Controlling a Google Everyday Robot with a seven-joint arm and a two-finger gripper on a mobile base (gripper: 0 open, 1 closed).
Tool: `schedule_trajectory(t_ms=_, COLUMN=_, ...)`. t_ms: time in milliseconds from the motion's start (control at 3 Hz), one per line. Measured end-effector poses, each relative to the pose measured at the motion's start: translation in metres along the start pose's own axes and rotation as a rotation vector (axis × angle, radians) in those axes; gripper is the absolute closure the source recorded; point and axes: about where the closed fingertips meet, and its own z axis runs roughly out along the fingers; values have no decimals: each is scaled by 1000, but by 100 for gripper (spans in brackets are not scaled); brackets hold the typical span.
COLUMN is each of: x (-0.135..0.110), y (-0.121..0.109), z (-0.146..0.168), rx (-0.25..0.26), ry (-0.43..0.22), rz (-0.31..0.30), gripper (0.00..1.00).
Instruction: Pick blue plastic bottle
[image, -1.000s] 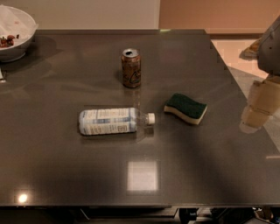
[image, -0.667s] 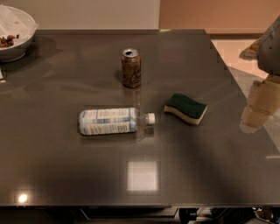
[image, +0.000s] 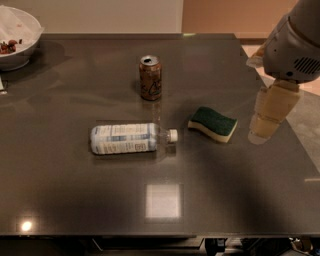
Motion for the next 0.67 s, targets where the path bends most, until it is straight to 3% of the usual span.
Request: schedule_trajectory(t_ms=667, x=-69, y=3, z=37, rx=-67, ry=-90, rz=-89, gripper=0)
